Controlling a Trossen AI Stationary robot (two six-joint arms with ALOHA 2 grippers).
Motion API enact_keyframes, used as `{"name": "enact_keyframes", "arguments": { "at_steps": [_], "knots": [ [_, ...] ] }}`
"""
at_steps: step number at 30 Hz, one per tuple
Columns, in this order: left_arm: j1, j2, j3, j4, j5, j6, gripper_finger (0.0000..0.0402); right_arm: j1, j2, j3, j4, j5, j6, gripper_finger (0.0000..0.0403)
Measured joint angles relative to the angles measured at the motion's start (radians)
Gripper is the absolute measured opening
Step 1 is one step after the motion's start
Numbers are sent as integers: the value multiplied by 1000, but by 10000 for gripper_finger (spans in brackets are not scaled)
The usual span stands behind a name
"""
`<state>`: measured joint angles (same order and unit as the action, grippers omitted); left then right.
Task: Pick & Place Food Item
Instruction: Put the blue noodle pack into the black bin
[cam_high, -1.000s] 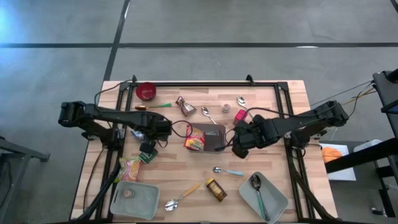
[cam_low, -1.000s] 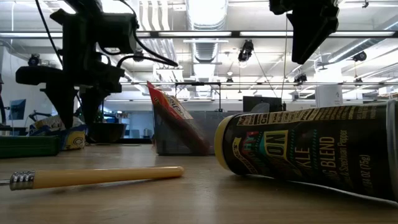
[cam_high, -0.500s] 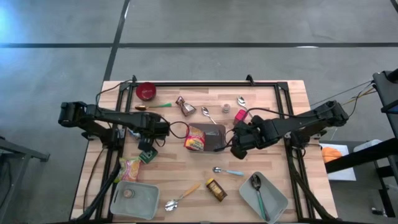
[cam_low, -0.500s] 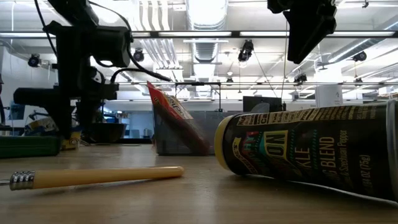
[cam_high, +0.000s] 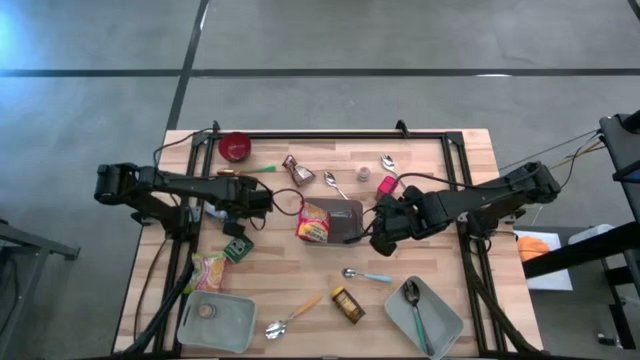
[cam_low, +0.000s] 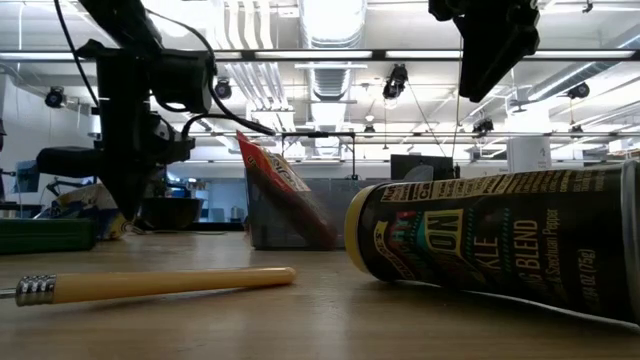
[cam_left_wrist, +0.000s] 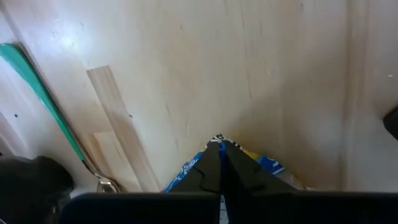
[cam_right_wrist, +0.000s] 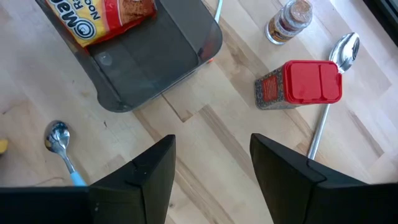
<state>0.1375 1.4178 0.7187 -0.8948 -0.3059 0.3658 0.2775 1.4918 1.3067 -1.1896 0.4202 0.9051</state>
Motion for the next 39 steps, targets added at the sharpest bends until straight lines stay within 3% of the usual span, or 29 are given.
{"name": "enact_keyframes", "arguments": {
  "at_steps": [10, 26, 39],
  "knots": [
    [0, -1, 77, -68, 3, -83, 1, 0, 0, -2, 1, 1, 0, 203],
    [0, -82, 383, -77, 37, -192, 0, 0, 0, -2, 26, 2, 4, 203],
    [0, -95, 651, -80, 16, -194, 0, 0, 0, -3, 29, 13, 4, 203]
  ]
}}
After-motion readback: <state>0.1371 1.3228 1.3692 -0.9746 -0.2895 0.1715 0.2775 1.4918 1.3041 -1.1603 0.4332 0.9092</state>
